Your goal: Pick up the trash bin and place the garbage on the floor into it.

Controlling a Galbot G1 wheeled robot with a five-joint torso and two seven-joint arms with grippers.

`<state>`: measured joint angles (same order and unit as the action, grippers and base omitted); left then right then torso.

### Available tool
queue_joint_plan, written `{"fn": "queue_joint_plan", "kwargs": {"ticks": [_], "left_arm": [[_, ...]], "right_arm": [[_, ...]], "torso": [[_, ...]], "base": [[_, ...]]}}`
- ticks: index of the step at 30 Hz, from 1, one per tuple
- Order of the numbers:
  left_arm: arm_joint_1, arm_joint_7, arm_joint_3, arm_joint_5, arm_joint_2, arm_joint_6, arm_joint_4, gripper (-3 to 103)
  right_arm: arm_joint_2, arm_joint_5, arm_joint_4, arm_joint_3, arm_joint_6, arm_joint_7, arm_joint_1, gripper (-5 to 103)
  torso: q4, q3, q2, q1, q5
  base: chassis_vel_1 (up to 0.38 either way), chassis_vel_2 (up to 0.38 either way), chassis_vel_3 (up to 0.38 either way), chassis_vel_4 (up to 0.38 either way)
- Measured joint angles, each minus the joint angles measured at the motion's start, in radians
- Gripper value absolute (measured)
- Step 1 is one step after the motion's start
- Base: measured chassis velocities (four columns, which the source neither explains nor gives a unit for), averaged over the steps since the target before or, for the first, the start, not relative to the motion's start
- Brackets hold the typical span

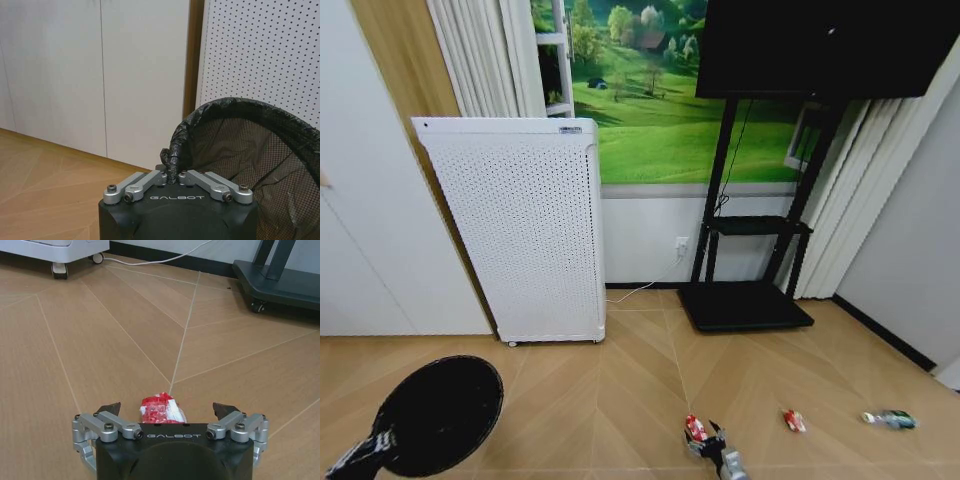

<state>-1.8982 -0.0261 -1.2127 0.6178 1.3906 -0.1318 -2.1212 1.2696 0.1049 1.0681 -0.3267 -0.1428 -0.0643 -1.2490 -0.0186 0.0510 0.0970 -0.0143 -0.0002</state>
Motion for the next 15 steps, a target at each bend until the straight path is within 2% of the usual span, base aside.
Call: {"fn": "queue_joint_plan", "kwargs": {"ticks": [7,13,15], "left_arm": [[-0.015,0.008,0.007,-0.001,0.012,-0.008,-0.026,3],[-0.015,0.008,0.003,-0.001,0.010,-0.008,-0.027,3],[-0.014,0.008,0.004,-0.002,0.012,-0.008,-0.028,3]], "right_arm": [[0.030,-0.055,-0.088,0.016,0.010,0.034,0.061,100],[0.030,-0.088,-0.093,0.009,0.053,0.076,0.059,101],[0.025,-0.091,-0.088,0.004,0.054,0.078,0.051,92]], "torso": [[0.0003,0.000,0.000,0.000,0.0002],[0.0000,0.000,0.000,0.000,0.0002],[0.0000,0.000,0.000,0.000,0.0002]], "base": [[0.000,0.000,0.000,0.000],[0.000,0.000,0.000,0.000],[0.000,0.000,0.000,0.000]]}}
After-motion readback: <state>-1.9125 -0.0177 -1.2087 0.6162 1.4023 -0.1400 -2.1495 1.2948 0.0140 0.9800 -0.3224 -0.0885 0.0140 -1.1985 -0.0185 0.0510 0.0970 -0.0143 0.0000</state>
